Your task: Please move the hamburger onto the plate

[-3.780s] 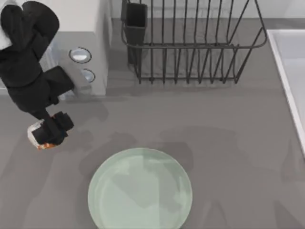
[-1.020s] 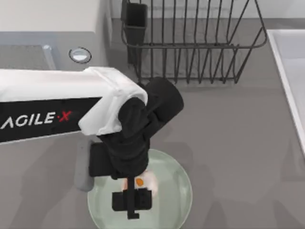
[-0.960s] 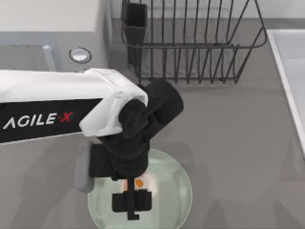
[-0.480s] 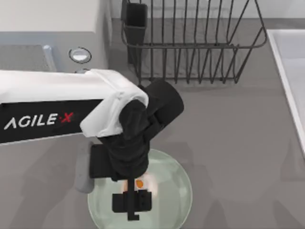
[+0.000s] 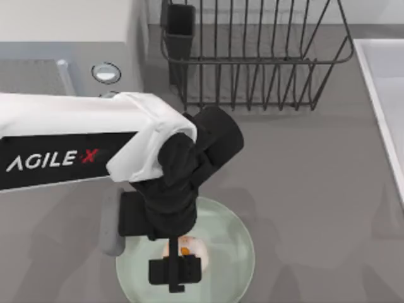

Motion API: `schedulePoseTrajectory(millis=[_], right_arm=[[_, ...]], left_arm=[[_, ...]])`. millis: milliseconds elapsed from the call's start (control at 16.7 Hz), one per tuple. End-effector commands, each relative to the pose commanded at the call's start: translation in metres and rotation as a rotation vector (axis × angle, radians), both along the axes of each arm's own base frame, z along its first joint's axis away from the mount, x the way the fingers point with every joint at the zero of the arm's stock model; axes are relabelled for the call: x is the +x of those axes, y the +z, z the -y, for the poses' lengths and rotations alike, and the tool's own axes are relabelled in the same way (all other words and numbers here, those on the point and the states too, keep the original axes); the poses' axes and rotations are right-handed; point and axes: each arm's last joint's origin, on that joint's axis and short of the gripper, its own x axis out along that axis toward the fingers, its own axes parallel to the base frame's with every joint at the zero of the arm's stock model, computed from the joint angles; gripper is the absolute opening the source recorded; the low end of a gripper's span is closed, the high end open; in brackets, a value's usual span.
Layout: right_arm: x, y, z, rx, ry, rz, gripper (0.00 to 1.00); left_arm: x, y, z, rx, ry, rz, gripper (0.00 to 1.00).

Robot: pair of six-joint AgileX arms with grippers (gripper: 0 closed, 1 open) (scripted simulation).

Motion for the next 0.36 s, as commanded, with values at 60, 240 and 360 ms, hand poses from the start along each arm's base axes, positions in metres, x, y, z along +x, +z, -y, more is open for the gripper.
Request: schedulePoseTrajectory(millis=[60, 240, 360], right_arm=[[0.0000, 0.0000, 0.0000, 0.000, 0.000, 0.000, 1.00], [0.0000, 0.0000, 0.0000, 0.000, 0.000, 0.000, 1.00], [0.0000, 0.0000, 0.0000, 0.000, 0.000, 0.000, 1.00]], left_arm=[[0.0000, 0.0000, 0.0000, 0.000, 0.000, 0.000, 1.00], [0.0000, 0.0000, 0.0000, 0.000, 0.000, 0.000, 1.00], [0.0000, 0.0000, 0.0000, 0.000, 0.000, 0.000, 1.00]])
